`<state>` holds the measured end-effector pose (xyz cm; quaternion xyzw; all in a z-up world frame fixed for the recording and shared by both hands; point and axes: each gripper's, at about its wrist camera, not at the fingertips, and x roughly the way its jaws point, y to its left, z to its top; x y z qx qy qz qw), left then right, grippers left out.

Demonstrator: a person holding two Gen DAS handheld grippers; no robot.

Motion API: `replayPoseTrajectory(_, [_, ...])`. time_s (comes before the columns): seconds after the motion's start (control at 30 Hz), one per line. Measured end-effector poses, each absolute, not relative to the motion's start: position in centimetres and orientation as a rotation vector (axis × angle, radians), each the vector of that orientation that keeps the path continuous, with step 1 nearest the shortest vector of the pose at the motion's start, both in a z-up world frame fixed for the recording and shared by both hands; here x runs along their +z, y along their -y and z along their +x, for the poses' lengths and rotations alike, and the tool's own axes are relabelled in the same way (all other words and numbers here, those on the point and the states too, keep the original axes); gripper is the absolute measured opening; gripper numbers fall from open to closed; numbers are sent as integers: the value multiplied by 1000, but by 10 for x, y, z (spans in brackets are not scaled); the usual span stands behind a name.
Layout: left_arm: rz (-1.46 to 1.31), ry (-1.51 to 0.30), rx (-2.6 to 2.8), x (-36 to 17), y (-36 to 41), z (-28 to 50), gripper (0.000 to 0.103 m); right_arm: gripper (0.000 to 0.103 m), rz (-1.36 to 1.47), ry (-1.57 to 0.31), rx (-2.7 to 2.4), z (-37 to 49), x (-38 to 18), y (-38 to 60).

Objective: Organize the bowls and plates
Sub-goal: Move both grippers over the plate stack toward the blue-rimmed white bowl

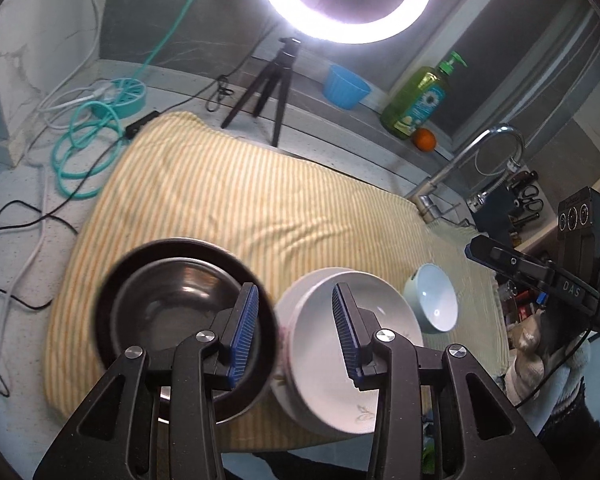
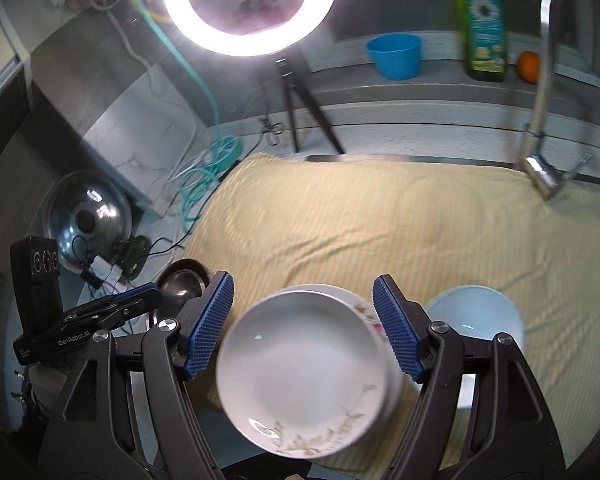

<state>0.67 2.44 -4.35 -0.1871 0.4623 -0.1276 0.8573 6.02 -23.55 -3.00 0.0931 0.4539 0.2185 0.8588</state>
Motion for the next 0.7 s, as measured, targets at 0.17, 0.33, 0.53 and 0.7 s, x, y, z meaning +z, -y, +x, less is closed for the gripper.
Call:
replayPoseTrajectory(0.17, [-386, -984, -323, -47, 6, 13, 37, 75, 240, -952, 372, 59, -32, 287])
replayPoseTrajectory(0.33, [-379, -1001, -378, -52, 38, 19, 37, 75, 271, -967, 290, 55, -44, 331])
replayPoseTrajectory(0.53, [-360, -1024, -446, -60, 83, 28, 37, 75, 295, -994, 236, 47, -64, 369])
replayPoseTrajectory(0.7, [-327, -1064, -495, -72, 120, 38, 37, 75, 302, -1026, 219, 44, -82, 385])
